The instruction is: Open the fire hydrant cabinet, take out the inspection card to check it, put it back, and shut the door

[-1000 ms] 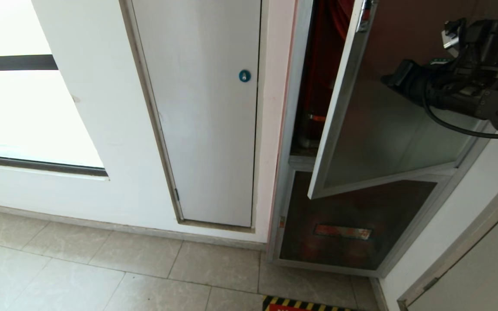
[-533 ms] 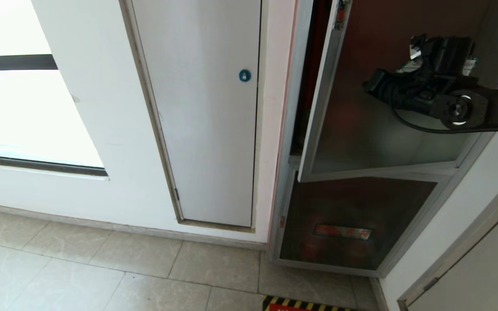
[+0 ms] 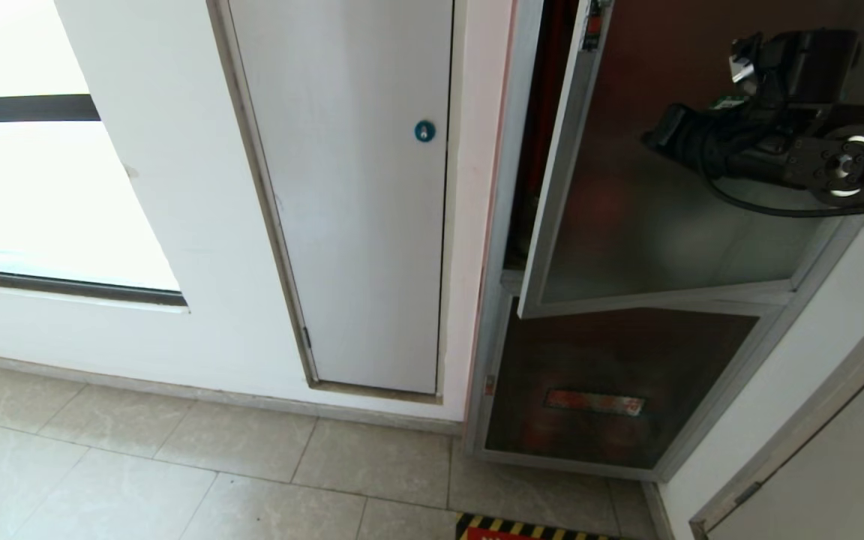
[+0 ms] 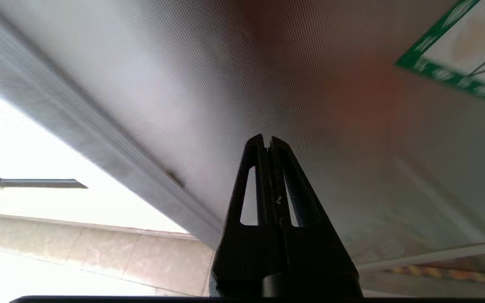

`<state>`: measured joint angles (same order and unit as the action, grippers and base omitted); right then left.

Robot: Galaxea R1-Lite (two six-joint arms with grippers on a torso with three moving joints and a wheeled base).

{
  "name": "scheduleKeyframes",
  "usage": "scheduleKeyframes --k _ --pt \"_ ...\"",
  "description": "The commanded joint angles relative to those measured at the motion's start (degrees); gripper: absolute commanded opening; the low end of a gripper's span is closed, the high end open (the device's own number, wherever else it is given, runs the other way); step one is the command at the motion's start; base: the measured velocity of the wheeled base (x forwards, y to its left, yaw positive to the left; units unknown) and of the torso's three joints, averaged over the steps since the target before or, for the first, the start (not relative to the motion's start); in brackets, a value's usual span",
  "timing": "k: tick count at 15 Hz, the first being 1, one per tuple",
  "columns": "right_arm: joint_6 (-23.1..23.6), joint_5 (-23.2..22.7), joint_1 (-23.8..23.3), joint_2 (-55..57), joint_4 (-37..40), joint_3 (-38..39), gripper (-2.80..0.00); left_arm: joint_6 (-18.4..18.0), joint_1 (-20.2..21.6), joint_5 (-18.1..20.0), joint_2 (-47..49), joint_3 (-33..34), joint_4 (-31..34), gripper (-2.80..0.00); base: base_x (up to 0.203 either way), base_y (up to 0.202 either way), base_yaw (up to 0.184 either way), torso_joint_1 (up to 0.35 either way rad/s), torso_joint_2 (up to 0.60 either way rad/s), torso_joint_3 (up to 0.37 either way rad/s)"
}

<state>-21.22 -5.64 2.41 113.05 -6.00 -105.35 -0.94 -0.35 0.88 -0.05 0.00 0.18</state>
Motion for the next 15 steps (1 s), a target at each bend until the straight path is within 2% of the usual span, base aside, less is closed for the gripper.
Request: scheduleKeyframes --k 1,6,10,15 --pt "1.50 -0.24 -0.52 -7.34 0.84 3.30 -2.80 -0.03 0.00 0.00 0.05 0.00 -0.01 -2.80 0.000 0.000 0.000 0.000 0.00 0.000" --pt "1.36 -0.91 -2.39 -21.38 0.90 16.25 -2.80 -0.03 0.00 0.00 0.05 0.00 -0.01 -2.80 0.000 0.000 0.000 0.000 0.00 0.000" --pt "1.07 -4.25 -3.81 -34.46 1.39 26.32 -2.80 -0.03 0.00 0.00 0.05 0.00 -0.01 -2.80 0.000 0.000 0.000 0.000 0.00 0.000" --pt "0.76 -5.72 -1.48 -46.38 4.67 35.84 -2.80 -0.03 0.00 0.00 0.05 0.00 -0.01 -2.80 0.000 0.000 0.000 0.000 0.00 0.000"
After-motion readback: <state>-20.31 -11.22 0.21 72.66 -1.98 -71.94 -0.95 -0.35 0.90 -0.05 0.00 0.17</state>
